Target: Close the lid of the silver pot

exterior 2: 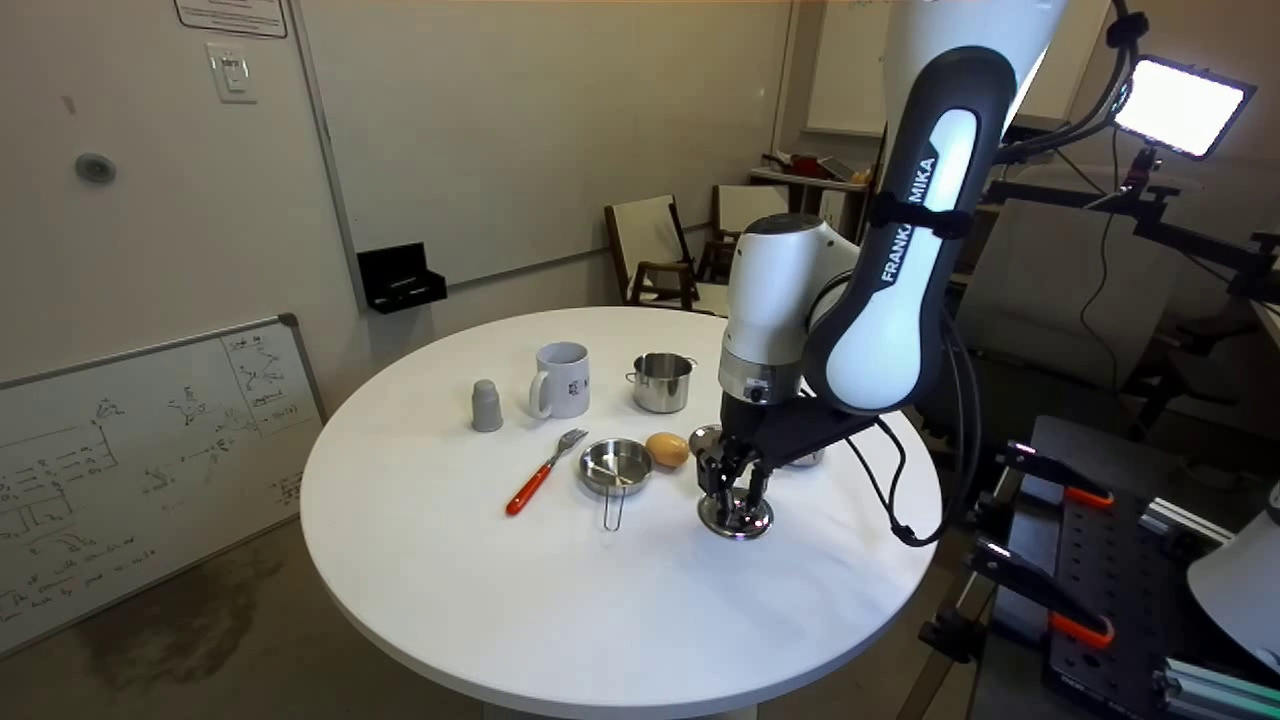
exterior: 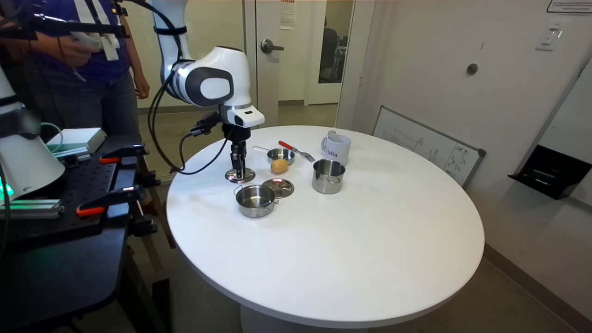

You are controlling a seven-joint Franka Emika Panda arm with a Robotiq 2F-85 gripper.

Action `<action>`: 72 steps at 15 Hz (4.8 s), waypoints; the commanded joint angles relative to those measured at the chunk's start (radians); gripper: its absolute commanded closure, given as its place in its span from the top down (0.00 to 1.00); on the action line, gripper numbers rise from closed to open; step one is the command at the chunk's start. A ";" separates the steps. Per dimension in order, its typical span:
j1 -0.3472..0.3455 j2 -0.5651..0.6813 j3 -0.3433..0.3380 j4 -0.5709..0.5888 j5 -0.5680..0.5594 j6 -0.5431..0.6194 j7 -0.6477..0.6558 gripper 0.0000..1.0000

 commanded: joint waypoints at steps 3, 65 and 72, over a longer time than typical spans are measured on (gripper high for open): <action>0.110 -0.018 -0.044 -0.013 0.226 -0.006 -0.094 0.06; 0.101 -0.224 -0.173 -0.078 0.264 -0.094 -0.184 0.05; 0.320 -0.165 -0.331 -0.035 0.220 -0.107 -0.025 0.05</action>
